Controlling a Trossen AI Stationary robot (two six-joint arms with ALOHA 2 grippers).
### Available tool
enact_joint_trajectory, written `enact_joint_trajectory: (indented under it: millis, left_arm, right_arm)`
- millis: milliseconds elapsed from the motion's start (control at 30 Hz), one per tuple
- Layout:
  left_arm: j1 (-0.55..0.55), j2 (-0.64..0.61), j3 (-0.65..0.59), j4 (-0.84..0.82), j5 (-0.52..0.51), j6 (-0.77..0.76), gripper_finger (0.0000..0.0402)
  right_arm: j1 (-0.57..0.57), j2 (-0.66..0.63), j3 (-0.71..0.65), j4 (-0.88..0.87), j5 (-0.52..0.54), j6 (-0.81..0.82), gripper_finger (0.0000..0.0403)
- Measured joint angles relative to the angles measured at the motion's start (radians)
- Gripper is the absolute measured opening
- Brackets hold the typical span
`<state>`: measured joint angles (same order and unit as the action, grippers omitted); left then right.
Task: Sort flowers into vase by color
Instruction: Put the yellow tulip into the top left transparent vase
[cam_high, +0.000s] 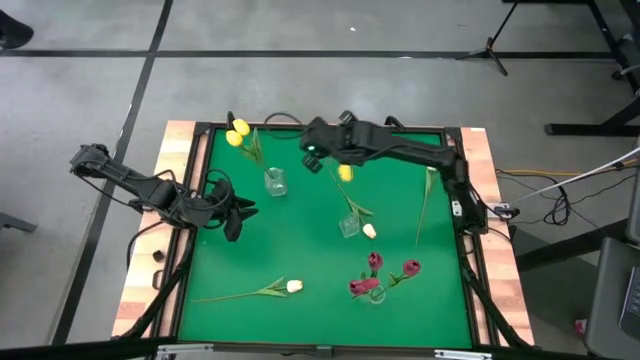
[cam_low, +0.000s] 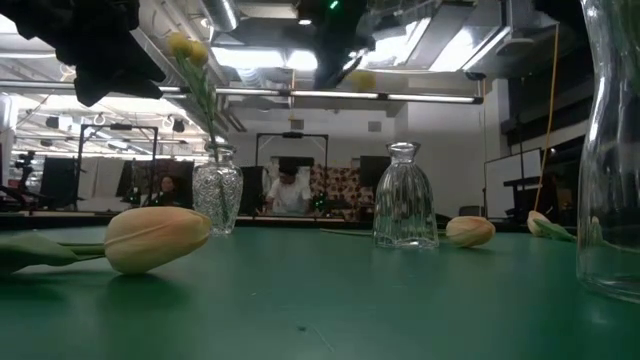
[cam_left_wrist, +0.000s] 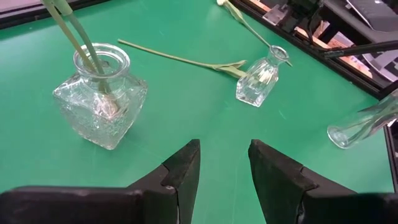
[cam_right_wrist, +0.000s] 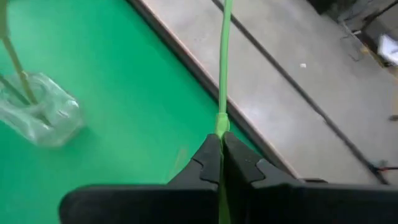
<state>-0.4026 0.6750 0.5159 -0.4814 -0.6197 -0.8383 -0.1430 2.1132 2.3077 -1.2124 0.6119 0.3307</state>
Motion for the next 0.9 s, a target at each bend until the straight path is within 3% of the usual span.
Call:
enact_joint_trajectory:
  millis: [433, 633, 900]
  left_arm:
    - [0.000, 0.000, 0.000, 0.125, 0.008, 0.006, 0.0135]
    - [0.000, -0.002, 0.000, 0.231, 0.074, 0.033, 0.0135]
    - [0.000, -0.001, 0.000, 0.402, 0.148, 0.036, 0.0135]
  right_arm:
    - [0.171, -0.155, 0.000, -0.041, 0.113, -0.247, 0.0004]
    - [0.294, -0.164, 0.000, -0.047, 0.246, -0.400, 0.0004]
    - [0.420, -0.164, 0.000, -0.046, 0.340, -0.632, 0.0004]
